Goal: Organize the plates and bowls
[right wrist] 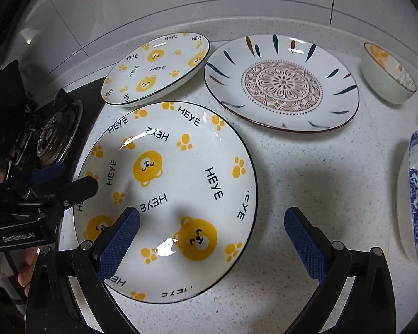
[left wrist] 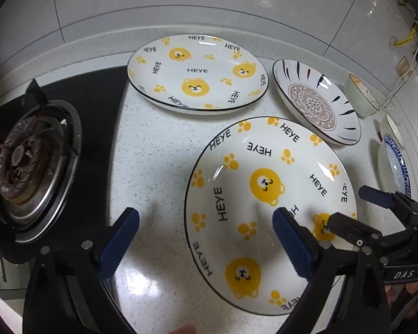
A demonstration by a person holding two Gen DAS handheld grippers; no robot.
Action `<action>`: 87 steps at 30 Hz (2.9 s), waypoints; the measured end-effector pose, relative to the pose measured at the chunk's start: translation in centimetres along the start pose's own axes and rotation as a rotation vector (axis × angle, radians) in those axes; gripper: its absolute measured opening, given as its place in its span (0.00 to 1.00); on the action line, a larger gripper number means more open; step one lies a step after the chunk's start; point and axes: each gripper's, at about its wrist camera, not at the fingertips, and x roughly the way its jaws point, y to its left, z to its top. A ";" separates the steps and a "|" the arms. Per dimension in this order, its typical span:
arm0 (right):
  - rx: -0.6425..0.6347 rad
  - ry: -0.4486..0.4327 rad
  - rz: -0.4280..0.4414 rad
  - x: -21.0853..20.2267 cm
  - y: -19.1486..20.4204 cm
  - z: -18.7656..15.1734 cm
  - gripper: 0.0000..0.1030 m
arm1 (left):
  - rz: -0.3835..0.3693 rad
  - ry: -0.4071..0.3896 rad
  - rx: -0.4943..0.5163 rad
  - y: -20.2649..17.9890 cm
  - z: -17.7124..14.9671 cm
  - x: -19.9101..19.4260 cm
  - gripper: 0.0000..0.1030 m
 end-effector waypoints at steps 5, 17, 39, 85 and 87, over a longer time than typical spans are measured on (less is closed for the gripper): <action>0.017 0.025 0.018 0.7 -0.1 0.1 0.93 | -0.026 0.015 -0.005 0.4 0.6 1.2 0.89; 0.041 0.057 0.033 1.5 -1.2 0.5 0.54 | -0.050 0.051 -0.006 0.5 1.4 2.9 0.89; 0.046 0.089 0.182 1.1 -4.3 0.3 0.17 | -0.116 0.097 0.040 1.1 1.6 3.1 0.89; 0.083 0.050 0.191 -6.3 -1.9 -4.7 0.14 | -0.351 0.210 -0.201 4.0 -2.9 -4.2 0.12; 0.087 0.050 0.184 -7.0 -1.5 -6.0 0.14 | -0.366 0.224 -0.191 4.1 -4.5 -5.1 0.12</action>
